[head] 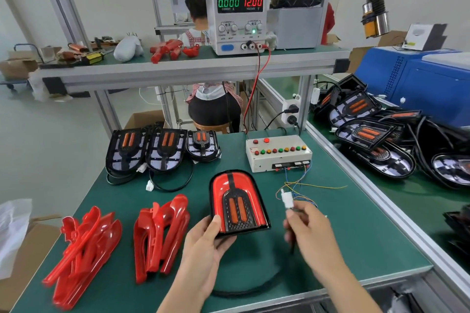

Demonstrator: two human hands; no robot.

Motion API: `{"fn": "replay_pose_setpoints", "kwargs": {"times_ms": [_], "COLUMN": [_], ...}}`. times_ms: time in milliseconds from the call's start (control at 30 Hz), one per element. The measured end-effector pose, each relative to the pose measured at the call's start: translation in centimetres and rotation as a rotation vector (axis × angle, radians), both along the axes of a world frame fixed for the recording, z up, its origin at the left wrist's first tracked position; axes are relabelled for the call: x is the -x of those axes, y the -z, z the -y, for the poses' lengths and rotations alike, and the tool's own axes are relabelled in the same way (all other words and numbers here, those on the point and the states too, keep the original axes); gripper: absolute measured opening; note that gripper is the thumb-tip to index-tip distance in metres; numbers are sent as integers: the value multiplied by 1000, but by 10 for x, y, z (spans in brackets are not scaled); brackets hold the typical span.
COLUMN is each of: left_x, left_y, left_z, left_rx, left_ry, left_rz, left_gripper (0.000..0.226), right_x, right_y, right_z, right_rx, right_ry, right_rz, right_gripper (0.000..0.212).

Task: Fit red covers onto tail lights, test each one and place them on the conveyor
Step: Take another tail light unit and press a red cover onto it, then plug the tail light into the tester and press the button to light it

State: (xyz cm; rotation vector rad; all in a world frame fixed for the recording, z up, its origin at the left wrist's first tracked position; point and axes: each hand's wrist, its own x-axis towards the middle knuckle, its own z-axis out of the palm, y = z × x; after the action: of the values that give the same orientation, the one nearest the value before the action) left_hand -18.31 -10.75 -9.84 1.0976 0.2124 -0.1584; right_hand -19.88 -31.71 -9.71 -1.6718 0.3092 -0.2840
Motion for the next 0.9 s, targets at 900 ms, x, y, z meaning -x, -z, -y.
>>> {"fn": "replay_pose_setpoints", "kwargs": {"times_ms": [900], "left_x": [10], "left_y": [-47], "left_z": [110], "left_rx": [-994], "left_ry": [165], "left_rz": [597], "left_gripper": [9], "right_x": [14], "right_y": [40], "right_z": [90], "right_rx": [96], "right_ry": [252], "right_rz": [63], "right_gripper": [28]}}
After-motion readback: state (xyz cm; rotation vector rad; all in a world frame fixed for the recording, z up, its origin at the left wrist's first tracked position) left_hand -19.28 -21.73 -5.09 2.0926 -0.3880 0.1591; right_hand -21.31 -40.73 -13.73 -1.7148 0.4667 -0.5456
